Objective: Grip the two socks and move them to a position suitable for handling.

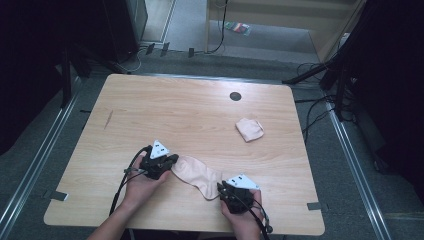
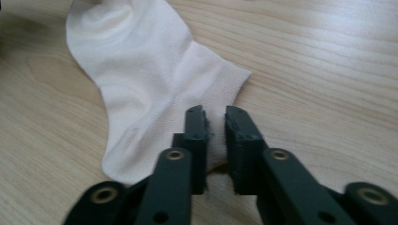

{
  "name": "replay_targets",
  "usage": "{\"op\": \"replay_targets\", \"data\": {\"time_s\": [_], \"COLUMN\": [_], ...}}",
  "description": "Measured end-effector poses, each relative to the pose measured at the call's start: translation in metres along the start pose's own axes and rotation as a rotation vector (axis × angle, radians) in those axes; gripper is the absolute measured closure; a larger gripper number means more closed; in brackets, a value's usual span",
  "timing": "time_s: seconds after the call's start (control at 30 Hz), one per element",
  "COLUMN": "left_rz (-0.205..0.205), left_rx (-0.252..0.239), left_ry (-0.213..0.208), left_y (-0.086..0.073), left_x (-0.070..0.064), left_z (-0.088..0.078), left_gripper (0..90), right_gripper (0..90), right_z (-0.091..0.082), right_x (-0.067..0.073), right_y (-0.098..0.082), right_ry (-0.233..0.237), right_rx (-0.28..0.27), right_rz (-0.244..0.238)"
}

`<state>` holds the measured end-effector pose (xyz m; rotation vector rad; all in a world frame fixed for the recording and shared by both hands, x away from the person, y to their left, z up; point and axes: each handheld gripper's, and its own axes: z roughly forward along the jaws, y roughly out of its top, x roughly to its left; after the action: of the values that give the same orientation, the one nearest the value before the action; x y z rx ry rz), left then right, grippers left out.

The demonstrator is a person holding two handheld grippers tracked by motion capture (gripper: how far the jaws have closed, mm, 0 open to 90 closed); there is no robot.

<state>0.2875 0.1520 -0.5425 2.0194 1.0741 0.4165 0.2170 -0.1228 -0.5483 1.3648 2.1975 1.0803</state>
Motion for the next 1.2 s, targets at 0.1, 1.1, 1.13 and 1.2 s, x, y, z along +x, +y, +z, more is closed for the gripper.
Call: {"op": "replay_targets", "data": {"time_s": [0.1,1.1,1.13,1.2], "left_rz": [-0.002,-0.182,-0.182,-0.185], "left_rx": [-0.02,-0.115,-0.115,-0.137], "left_ry": [-0.016,0.007,0.007,0.016], "left_y": [-0.001,-0.06,-0.06,-0.058], "left_x": [0.0,-0.004,-0.004,0.0], "left_z": [-0.008,-0.072,-0.072,-0.072], "left_gripper": [90.0,60.5,55.3,52.0], "right_gripper": [87.9,55.0,55.0,54.3], "right_z": [-0.002,0.019,0.019,0.014], "right_x": [-0.002,-0.038,-0.038,-0.049], "right_y": [0.004,0.053,0.053,0.056], "right_ry": [0.001,0.115,0.115,0.075], "right_rx": [0.006,-0.045,-0.045,-0.084], "right_rz": [-0.017,-0.157,-0.157,-0.116]}}
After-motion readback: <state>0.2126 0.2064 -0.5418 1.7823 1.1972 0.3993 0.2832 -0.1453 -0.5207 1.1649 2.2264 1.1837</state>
